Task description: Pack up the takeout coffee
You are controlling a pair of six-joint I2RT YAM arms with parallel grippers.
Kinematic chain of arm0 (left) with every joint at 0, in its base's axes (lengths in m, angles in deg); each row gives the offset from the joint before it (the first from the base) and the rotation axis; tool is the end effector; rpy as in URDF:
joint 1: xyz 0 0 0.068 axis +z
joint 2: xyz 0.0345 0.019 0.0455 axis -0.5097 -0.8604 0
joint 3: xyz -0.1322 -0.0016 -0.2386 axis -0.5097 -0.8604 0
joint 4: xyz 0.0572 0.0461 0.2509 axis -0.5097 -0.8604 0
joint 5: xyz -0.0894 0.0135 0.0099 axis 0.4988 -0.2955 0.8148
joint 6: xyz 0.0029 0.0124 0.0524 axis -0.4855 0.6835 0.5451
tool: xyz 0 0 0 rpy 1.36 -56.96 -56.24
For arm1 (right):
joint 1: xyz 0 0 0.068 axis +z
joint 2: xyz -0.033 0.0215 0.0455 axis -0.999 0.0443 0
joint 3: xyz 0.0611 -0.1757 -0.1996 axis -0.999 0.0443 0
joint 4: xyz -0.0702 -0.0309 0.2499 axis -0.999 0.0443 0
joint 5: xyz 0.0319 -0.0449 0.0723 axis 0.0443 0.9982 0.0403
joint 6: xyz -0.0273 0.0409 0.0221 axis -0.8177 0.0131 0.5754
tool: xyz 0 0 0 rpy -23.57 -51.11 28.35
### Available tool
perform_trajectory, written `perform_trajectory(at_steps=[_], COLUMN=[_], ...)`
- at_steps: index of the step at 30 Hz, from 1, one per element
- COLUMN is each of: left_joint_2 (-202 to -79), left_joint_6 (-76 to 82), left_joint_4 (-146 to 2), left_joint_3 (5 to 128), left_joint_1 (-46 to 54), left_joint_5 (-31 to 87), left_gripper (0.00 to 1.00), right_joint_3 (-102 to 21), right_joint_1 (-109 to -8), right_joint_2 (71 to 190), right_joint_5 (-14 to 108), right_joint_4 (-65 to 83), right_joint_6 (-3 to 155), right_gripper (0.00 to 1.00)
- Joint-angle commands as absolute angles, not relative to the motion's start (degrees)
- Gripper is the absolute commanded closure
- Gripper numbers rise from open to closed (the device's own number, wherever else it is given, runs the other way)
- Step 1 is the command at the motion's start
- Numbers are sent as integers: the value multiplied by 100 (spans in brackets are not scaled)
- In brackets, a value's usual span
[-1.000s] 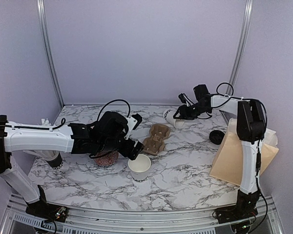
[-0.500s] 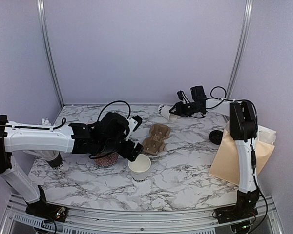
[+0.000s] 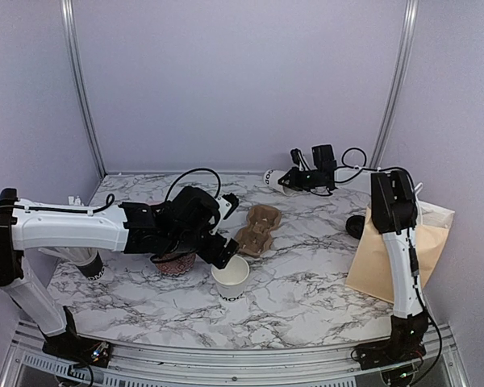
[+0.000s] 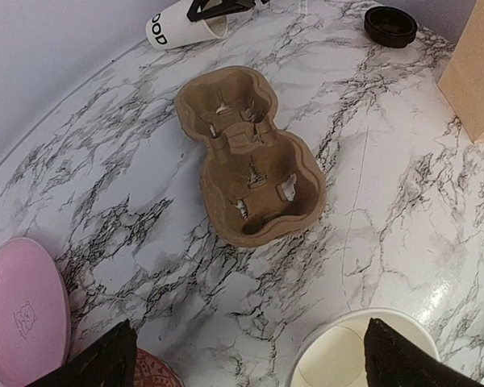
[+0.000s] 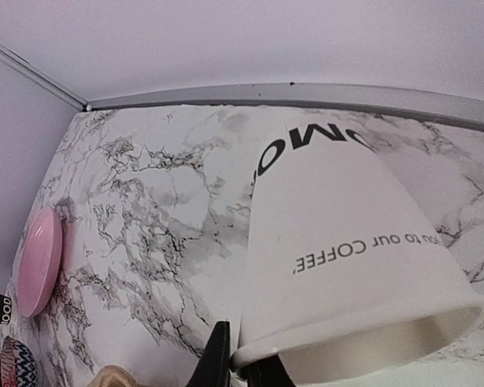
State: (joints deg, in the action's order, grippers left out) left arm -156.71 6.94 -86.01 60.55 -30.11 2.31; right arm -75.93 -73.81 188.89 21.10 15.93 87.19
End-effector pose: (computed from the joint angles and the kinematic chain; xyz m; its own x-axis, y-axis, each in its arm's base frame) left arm 0.1861 -0.3102 0.2590 -0.3897 0.4389 -0.8097 0.6690 0.7391 0.0786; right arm 0.5280 0.1486 0.1561 -0.7446 0.0819 -0.6625 -0.4214 0.7121 0.5616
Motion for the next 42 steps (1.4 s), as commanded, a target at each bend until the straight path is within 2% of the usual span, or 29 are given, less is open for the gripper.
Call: perform_trajectory(at_steps=[1, 6, 11, 17, 23, 31, 42], left_joint_2=[-15788, -15843, -15838, -15794, -15750, -15815, -15862], left_joint_6=[645, 636, 622, 583, 581, 588, 570], left_joint_4=[-8827, -8822, -8820, -8807, -8809, -8817, -8816], left_joint_3=[6279, 6328, 6291, 6174, 6118, 6152, 6109], left_joint_1=[-3053, -3100, -3173, -3236, -3272, -3307, -3360], left_joint_5=[149, 162, 137, 122, 126, 137, 129], left_gripper=[1, 1, 1, 1, 1, 1, 1], right_joint_3=[-7601, -7090, -7161, -7559, -8144, -7830, -8385], right_joint_1=[-7368, -7349, -7348, -7344, -7245, -6559, -6277], right_joint_2=[18710, 17870, 17059, 16652, 16655, 16628, 17198], right_joint_5=[2021, 2121, 2278, 2827, 3758, 5664, 6229], right_joint_4=[1296, 1741, 3314, 5233, 6850, 7393, 8304], right_joint_6=[8727, 7829, 6376, 4882, 3681, 2699, 2215], right_gripper=[93, 95, 96, 96, 95, 97, 96])
